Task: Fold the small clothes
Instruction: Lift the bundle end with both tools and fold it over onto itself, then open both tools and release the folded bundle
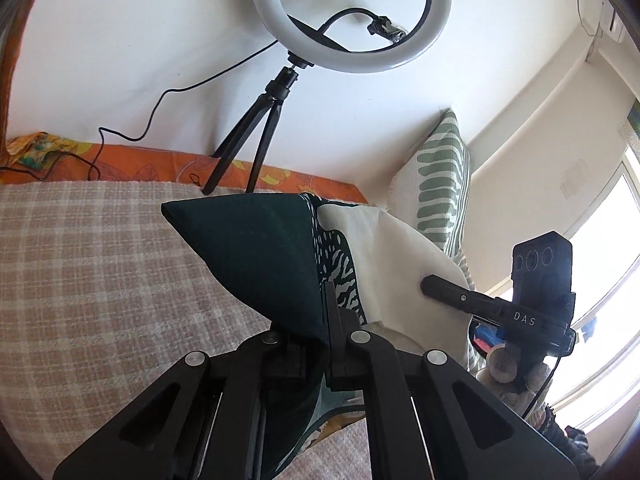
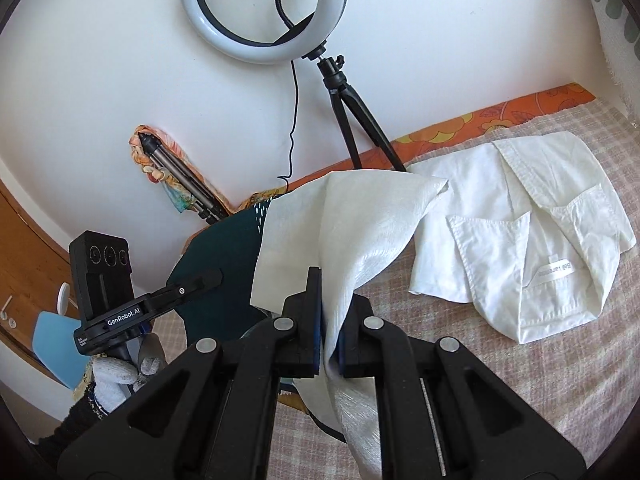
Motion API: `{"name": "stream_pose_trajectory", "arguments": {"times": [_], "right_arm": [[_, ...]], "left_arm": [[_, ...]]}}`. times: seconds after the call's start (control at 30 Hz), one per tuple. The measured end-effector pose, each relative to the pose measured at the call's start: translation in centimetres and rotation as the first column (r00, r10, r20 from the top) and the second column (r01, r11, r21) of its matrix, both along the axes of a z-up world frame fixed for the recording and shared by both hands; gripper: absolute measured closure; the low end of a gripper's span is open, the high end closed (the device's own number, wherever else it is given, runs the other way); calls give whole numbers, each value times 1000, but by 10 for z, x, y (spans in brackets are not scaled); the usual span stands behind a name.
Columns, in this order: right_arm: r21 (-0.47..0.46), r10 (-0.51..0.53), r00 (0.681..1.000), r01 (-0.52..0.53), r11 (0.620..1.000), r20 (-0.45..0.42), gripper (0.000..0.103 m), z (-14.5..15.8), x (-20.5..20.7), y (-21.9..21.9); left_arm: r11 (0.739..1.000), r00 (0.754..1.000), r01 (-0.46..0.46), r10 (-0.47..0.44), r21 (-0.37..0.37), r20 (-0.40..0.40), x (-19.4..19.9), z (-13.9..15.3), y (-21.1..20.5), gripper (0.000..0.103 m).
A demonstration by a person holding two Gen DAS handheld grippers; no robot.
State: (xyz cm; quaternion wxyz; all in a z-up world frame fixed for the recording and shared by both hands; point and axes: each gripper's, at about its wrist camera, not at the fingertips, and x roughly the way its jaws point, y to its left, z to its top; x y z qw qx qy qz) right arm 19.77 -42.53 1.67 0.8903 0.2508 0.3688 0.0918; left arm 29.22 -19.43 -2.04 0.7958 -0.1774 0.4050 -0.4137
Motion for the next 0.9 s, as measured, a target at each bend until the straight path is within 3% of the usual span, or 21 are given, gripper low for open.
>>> {"name": "stream_pose_trajectory", "arguments": {"times": [0.37, 0.57, 0.8, 0.9], "right_arm": [[-74, -149, 989, 150, 986, 19, 96, 9, 24, -125], [-92, -195, 981, 196, 976, 17, 98, -6, 43, -174], [-178, -315, 948, 303, 936, -43, 98, -46, 58, -219], [-139, -338, 939, 328, 934, -59, 98, -55, 55, -231]], "left_arm": [[995, 995, 91, -92, 29, 38, 39, 1, -126, 99], [991, 992, 114, -117, 69, 50, 60, -11, -178, 99], [985, 996, 72, -80, 160, 43, 79, -36, -189, 99], [978, 996, 69, -79, 195, 46, 81, -38, -189, 99]]}}
